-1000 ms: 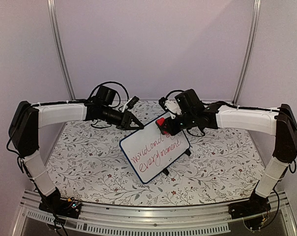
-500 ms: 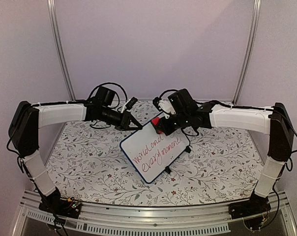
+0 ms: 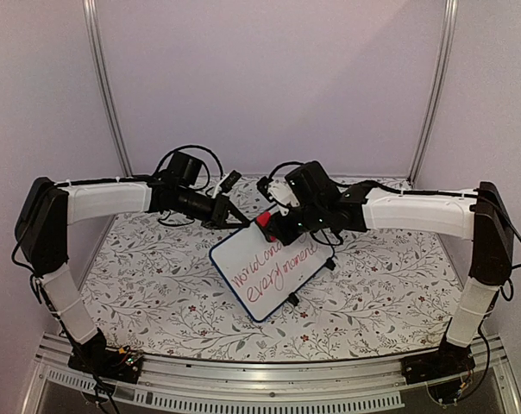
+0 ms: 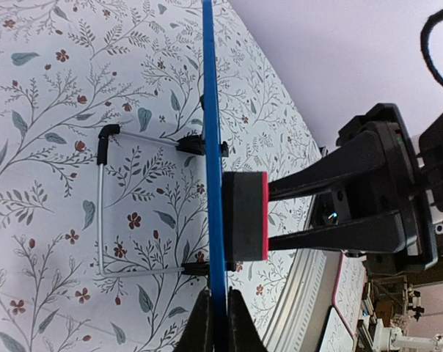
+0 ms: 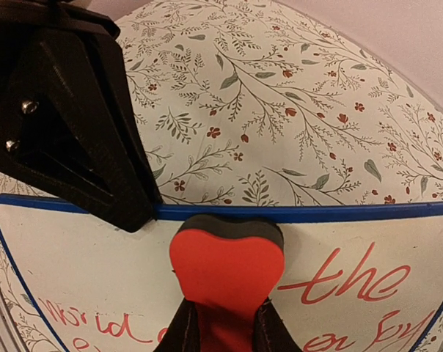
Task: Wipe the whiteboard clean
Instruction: Erase the whiteboard at the center of the board.
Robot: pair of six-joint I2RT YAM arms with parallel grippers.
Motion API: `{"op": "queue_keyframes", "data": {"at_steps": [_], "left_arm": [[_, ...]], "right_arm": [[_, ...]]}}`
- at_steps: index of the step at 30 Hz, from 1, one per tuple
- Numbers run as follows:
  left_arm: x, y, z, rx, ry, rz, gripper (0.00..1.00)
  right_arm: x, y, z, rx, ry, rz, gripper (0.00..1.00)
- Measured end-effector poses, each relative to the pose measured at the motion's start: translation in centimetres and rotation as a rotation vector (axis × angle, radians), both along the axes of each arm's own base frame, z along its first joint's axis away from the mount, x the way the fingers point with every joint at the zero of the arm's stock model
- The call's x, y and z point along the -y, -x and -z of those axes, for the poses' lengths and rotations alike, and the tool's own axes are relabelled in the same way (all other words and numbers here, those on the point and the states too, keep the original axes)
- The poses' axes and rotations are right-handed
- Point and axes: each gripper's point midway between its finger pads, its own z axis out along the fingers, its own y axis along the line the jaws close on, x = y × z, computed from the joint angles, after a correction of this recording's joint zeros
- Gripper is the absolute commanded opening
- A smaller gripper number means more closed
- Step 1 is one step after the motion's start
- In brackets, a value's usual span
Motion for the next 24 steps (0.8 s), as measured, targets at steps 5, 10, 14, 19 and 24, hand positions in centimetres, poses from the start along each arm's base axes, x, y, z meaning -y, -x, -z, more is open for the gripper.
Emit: {"op": "queue_keyframes", "data": {"at_steps": [5, 10, 14, 19, 24], "left_arm": [[0.0, 0.0, 0.0, 0.001, 0.001, 0.0, 0.02], [0.0, 0.0, -0.1, 0.003, 0.002, 0.001, 0.02], [0.1, 0.0, -0.1, 0.002, 0.004, 0.003, 0.03], [0.1, 0.0, -0.1, 0.003, 0.004, 0.003, 0.07], [0.0, 0.0, -0.1, 0.008, 0.019, 0.003, 0.09]], "right_arm": [[-0.4, 0.6, 0.0, 0.002, 0.001, -0.016, 0.12], [-0.8, 1.1, 0.0, 0.002, 0.003, -0.03, 0.12], [-1.0, 1.3, 0.0, 0.004, 0.004, -0.037, 0.12], [-0.9, 1.3, 0.1, 0.007, 0.008, -0.034, 0.12], [-0.6, 1.1, 0.3, 0.025, 0.023, -0.01, 0.12]]}}
